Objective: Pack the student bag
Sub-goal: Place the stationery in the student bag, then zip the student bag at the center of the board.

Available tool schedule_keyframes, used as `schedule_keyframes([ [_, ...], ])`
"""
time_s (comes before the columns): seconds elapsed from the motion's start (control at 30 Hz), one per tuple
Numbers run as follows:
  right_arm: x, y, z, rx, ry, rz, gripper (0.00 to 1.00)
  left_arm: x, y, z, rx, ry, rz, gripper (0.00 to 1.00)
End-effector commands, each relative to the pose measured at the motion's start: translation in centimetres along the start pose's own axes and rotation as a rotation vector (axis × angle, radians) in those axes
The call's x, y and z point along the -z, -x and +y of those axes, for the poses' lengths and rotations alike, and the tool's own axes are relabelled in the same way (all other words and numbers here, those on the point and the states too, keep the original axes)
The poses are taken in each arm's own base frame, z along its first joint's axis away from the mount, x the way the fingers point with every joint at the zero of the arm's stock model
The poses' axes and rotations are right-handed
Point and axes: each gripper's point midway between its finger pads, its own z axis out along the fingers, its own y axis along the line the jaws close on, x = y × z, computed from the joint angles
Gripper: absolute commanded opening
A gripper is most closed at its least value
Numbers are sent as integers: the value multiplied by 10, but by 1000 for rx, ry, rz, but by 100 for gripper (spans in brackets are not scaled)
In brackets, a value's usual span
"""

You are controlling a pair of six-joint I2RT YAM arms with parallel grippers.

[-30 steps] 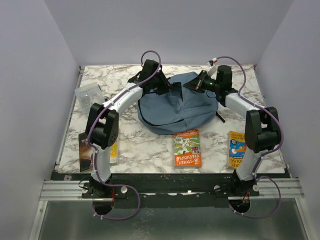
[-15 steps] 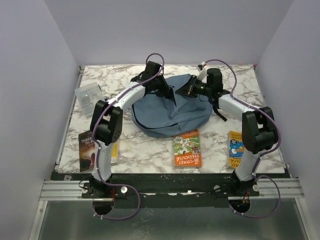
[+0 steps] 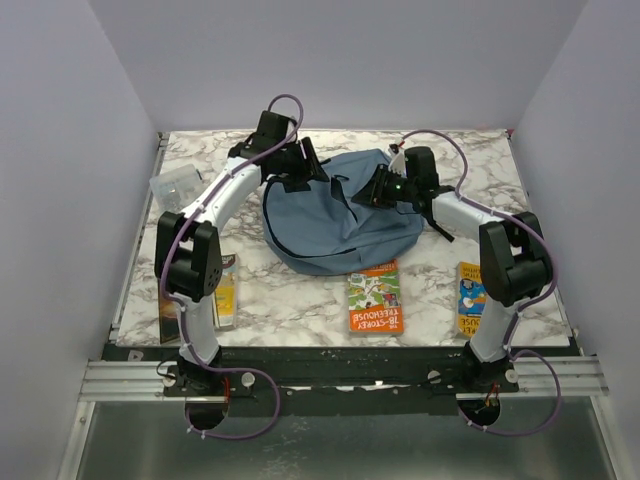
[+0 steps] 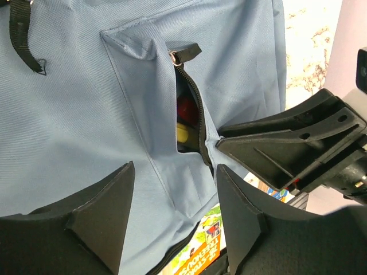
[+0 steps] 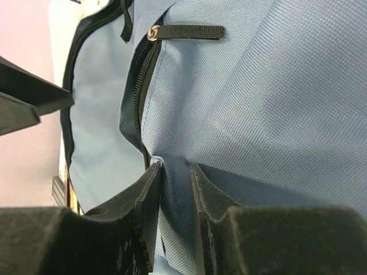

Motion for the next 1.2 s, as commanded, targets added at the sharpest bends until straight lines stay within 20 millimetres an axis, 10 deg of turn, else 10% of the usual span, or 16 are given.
schedule_keyframes([
  [0.0, -3, -11, -17, 3, -67, 32, 30, 1, -8, 1, -32, 4, 97, 59],
  [0.87, -21, -44, -48, 8, -127, 89, 23, -54, -23, 14, 1, -43, 253, 41],
  [1.17, -21, 14, -5, -278, -32, -133, 44, -59, -29, 16, 24, -55, 282, 12],
])
